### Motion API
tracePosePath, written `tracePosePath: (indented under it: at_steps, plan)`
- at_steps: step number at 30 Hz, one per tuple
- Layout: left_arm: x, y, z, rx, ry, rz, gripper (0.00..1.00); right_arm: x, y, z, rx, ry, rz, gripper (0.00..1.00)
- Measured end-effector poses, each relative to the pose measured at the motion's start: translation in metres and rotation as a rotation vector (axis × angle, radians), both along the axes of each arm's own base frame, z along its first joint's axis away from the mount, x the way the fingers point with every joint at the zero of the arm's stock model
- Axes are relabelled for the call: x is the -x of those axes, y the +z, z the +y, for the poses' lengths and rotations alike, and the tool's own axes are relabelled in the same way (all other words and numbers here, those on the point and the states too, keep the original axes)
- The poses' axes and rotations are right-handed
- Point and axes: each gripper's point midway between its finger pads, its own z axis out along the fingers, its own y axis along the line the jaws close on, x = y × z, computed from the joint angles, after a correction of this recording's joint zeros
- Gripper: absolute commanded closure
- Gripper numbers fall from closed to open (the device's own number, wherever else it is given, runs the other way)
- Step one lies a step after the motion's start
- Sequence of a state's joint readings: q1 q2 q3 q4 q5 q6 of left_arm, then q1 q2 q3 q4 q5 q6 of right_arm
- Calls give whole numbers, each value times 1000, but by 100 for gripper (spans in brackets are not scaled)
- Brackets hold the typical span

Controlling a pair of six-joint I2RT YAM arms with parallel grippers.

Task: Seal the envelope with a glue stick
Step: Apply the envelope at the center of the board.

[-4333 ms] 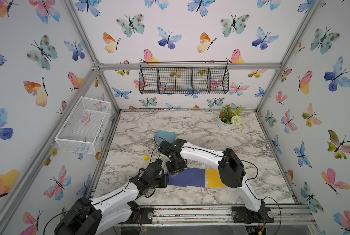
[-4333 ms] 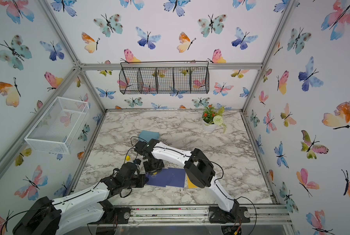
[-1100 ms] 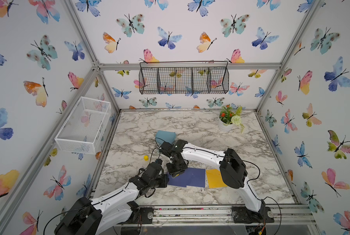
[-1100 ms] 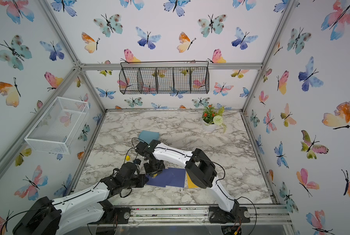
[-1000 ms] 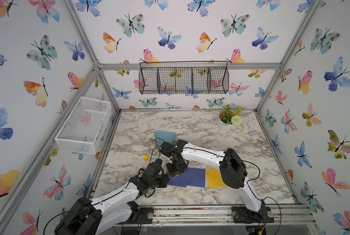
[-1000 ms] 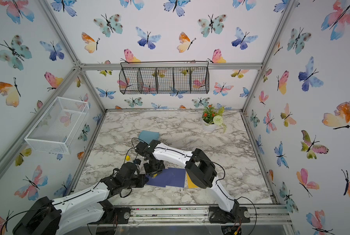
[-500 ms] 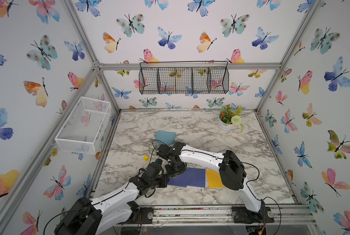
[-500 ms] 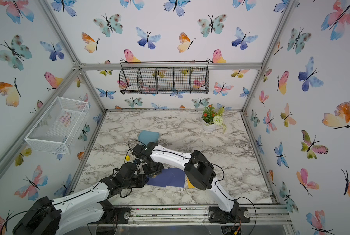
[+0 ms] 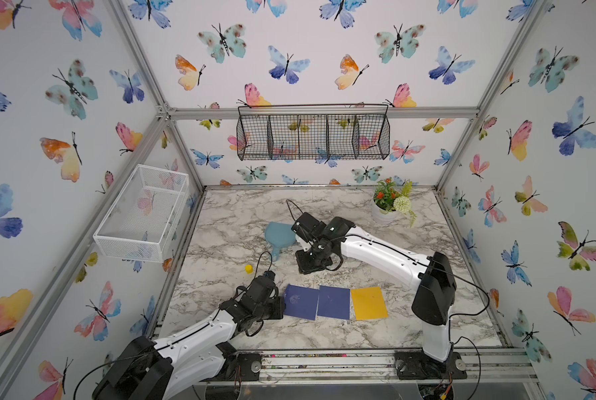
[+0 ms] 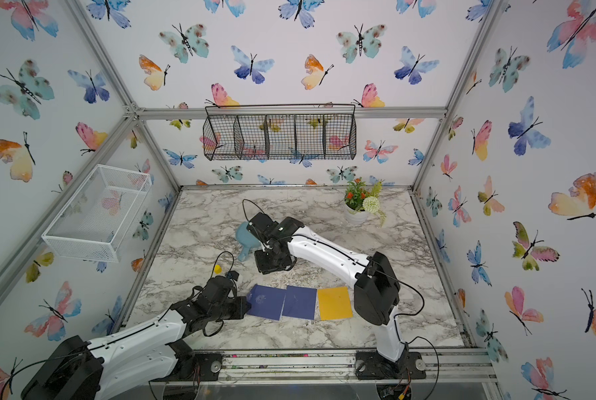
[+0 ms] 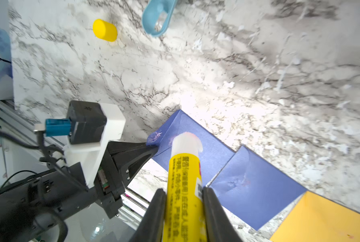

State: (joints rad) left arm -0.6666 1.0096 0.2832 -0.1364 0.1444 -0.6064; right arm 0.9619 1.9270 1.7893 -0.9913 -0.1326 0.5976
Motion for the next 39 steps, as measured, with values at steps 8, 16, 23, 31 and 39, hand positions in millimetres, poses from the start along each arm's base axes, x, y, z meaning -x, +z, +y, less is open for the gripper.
tracePosePath:
  at_steps: [8,16,23,31,39]
  plan:
    - [-22,20,4,-78,55,-30,95,-33,-14,-60,22,-68,-13,98]
    - [-32,20,3,-167,43,8,60,-54,-3,-91,-20,-80,-63,98]
    - [-59,61,-3,-114,66,-51,61,-76,19,-108,-81,-103,-128,98]
    - [-75,72,9,-32,87,-29,74,-90,23,-119,-98,-115,-155,98]
    - [-59,48,7,-29,55,59,79,-89,20,-120,-98,-105,-147,98]
